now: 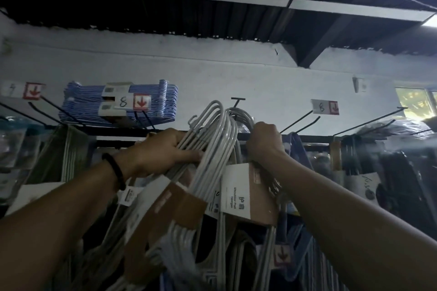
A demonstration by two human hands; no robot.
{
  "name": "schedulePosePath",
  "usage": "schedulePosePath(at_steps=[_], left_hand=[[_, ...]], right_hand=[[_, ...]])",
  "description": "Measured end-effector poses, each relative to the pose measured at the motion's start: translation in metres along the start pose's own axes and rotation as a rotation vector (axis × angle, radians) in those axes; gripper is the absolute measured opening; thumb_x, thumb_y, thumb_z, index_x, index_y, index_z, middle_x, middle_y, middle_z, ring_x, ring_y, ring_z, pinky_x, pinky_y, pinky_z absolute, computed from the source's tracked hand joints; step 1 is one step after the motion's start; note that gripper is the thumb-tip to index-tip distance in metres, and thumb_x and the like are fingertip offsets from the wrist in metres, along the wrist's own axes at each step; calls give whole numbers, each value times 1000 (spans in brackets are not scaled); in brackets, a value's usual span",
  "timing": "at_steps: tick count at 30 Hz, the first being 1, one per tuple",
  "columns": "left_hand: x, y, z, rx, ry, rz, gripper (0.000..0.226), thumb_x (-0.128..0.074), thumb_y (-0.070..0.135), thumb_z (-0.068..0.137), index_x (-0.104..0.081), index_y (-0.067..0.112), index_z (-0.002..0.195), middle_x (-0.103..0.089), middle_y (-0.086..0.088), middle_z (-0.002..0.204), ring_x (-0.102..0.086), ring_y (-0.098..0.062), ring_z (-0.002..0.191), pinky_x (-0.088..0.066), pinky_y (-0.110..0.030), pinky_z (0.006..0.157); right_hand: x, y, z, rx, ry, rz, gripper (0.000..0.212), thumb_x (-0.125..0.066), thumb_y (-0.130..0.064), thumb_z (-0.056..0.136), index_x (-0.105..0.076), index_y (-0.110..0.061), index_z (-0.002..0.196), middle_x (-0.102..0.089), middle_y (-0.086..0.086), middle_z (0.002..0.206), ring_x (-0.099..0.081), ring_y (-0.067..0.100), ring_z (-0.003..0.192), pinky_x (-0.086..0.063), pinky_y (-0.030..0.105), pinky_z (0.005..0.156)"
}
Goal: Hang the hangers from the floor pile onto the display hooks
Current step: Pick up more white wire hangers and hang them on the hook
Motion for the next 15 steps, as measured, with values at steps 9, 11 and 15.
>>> schedulePosePath(at_steps=[9,11,15], left_hand=[[-11,-29,13,152,51,-225,12,-72,18,97,-76,10,105,-81,-11,95,-79,-22,84,-60,-22,66],[-8,-35,12,176,69,-196,14,-72,19,98,-76,11,108,-82,-8,93,-79,-16,80,-59,-19,64],[0,-51,8,213,105,-134,16,-72,26,98,-78,15,110,-81,-10,92,-79,-23,91,-62,-46,91]], right_hand=[[-44,-30,39,67,31,52,25,-60,-13,96,-65,-2,118,-67,17,109,-70,33,100,-50,32,66],[-61,-23,33,25,22,87,23,-60,-12,99,-62,-2,120,-69,16,106,-70,30,95,-56,35,71],[-101,11,17,-71,-74,-57,26,-64,-20,98,-61,-5,119,-66,16,106,-69,28,89,-62,42,76]])
Point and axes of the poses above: each hand's wrist, its own z-axis towards the middle knuckle, its own x-axis out of the back of the hand, y = z × x, the point moved 10 cm from there along z, towards the middle knuckle
